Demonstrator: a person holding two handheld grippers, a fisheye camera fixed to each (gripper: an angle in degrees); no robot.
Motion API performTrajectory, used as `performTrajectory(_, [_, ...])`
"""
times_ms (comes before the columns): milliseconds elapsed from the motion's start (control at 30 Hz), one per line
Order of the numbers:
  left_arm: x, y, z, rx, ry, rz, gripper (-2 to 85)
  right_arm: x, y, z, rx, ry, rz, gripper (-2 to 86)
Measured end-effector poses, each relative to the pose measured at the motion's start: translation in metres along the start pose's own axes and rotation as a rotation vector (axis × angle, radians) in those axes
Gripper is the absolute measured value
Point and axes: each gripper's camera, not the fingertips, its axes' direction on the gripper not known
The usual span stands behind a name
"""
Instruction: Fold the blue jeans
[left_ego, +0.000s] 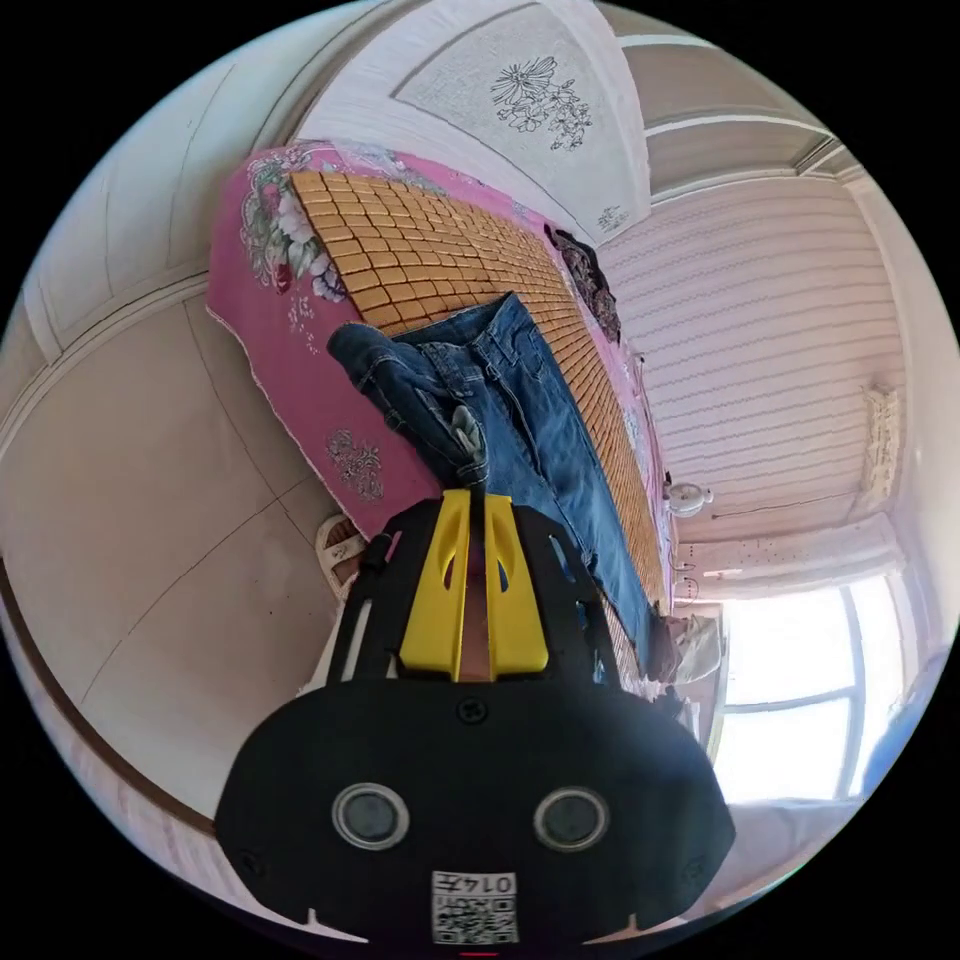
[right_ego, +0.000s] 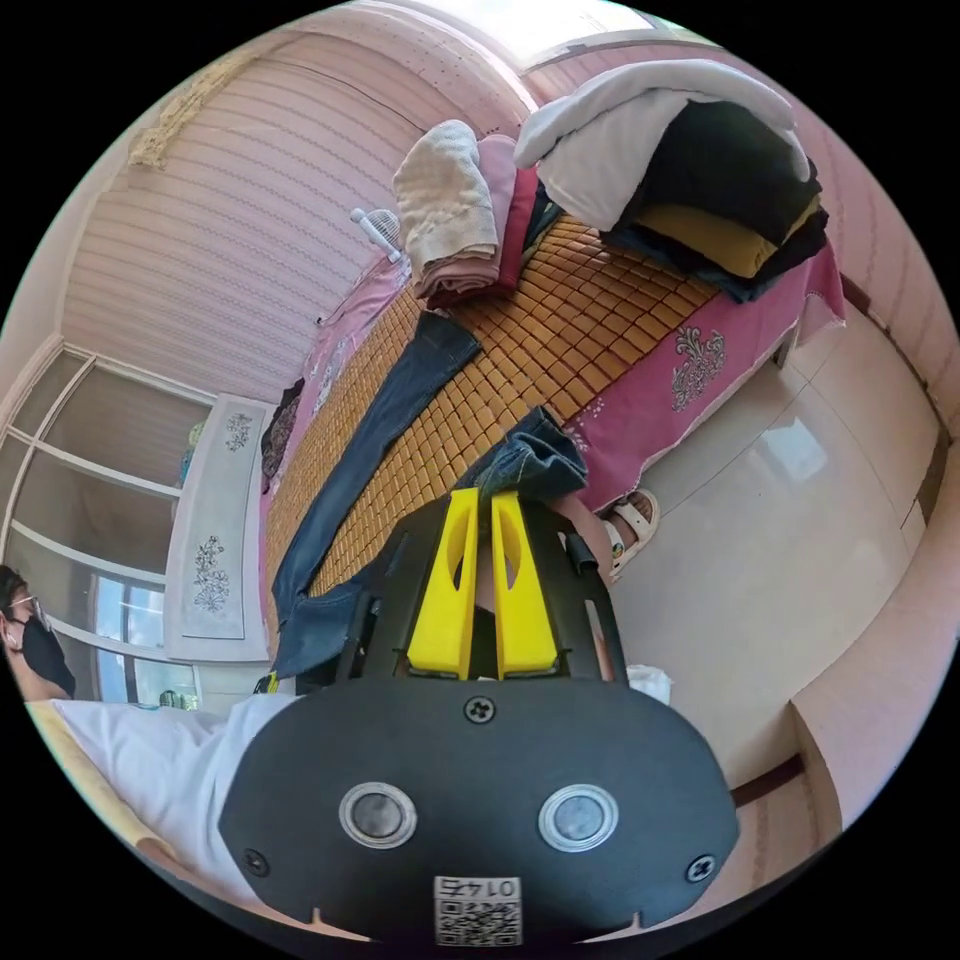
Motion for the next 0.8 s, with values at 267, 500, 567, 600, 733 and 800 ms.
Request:
performTrajectory(267, [0.092,-0.013,0.037,0.059,0.040,0.216,-0.4,-0.111,-0.074,0.054,0.009,0.098,-0.273,1.5])
performTrajectory(500, [0.226,-0.089,0.170,0.148,0.040,0.397,4.8,-0.222,-0.213,0.151,0.063,0.069,-0.312,4.5])
performTrajectory(567, [0.219,-0.091,0.213,0.155,0.036,0.286,8.1,-0.234,-0.243,0.191,0.073,0.048,-0.212,10.6])
performTrajectory(600, [0.209,-0.084,0.234,0.179,0.037,0.224,8.3,-0.235,-0.246,0.201,0.069,0.046,-0.208,12.7])
performTrajectory(733, [0.188,-0.053,0.283,0.191,-0.016,0.195,8.2,-0.228,-0.239,0.269,-0.046,0.265,-0.225,14.4])
performTrajectory(800, [0.187,-0.034,0.332,0.047,-0.114,0.291,7.7,-0.219,-0.229,0.293,-0.080,0.403,-0.233,14.4])
